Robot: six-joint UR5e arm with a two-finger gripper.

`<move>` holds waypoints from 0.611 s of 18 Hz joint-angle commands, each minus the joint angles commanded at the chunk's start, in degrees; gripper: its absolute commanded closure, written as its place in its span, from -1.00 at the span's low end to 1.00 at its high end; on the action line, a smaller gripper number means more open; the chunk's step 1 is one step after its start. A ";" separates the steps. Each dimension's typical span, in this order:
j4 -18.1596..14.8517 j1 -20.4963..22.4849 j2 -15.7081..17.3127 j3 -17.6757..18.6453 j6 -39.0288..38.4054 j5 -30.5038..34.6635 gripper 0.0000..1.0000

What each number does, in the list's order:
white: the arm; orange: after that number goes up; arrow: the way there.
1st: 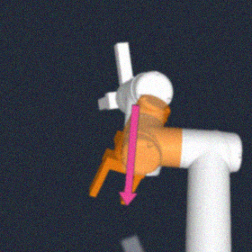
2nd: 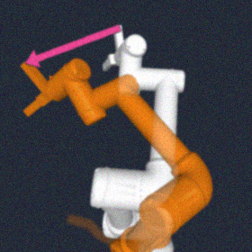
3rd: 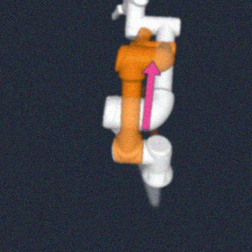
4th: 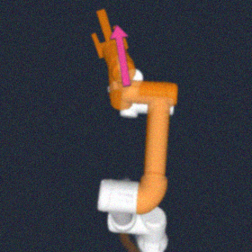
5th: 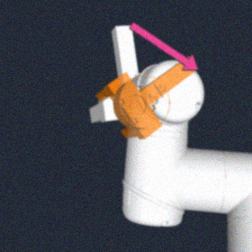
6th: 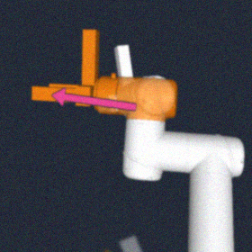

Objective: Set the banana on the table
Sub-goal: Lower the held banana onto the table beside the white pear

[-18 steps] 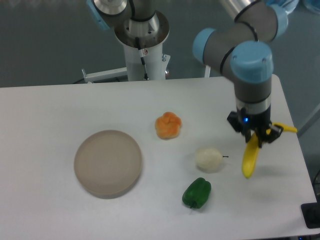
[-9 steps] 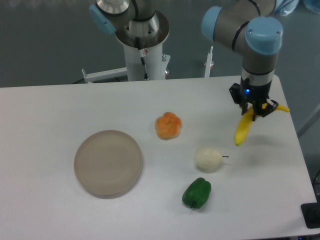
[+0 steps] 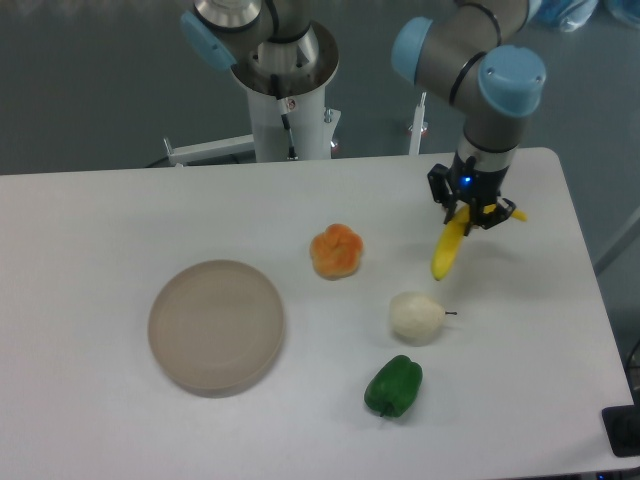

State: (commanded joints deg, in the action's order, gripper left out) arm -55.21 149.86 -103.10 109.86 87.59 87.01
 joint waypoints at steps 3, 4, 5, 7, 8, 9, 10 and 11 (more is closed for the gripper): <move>2.03 -0.44 -0.61 0.97 4.43 0.09 0.87; 2.29 -0.79 -0.96 0.97 4.52 0.26 0.87; 2.30 -1.05 -1.49 0.80 4.52 0.27 0.87; 2.30 -1.58 -2.28 0.36 4.96 0.35 0.87; 2.47 -1.67 -3.07 0.53 5.74 0.79 0.87; 3.17 -1.76 -3.34 0.71 7.23 1.75 0.87; 3.52 -1.76 -3.51 0.88 8.46 2.89 0.87; 3.53 -1.67 -3.52 0.97 8.91 3.77 0.87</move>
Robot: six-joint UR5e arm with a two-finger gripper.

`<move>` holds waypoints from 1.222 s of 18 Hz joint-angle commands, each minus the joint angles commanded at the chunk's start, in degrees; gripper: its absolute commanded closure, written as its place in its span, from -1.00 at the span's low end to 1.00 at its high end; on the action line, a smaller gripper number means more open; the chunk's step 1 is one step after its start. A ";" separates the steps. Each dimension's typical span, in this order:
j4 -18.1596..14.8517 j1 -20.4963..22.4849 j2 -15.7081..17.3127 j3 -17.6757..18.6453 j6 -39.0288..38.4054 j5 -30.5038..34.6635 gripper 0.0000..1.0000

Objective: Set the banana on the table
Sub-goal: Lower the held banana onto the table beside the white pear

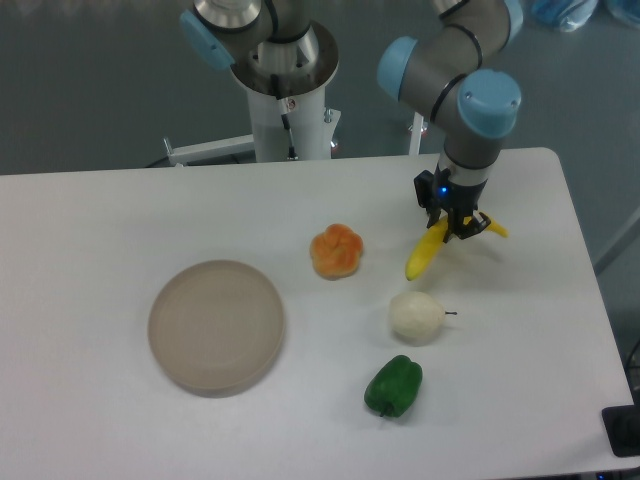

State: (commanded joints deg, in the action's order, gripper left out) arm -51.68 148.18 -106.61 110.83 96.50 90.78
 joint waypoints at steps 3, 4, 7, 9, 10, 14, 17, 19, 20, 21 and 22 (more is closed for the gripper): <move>0.00 0.00 -0.44 0.09 0.10 1.15 0.87; 0.09 0.00 -0.96 0.09 -0.34 1.15 0.87; 0.70 -0.09 -1.76 0.09 -0.61 1.15 0.86; 0.79 -0.09 -1.85 0.70 -0.61 1.15 0.86; 0.79 0.00 -1.85 1.31 -0.61 1.06 0.86; 0.79 -0.09 -1.67 1.76 -1.05 1.06 0.86; 1.14 -0.52 -1.93 1.93 -3.68 0.98 0.86; 1.14 -0.70 -2.11 1.85 -6.75 0.98 0.86; 1.14 -0.70 -2.11 1.85 -7.11 0.98 0.86; 1.14 -0.70 -2.11 1.85 -7.11 0.98 0.86; 1.06 -0.70 -2.02 1.85 -7.11 0.98 0.86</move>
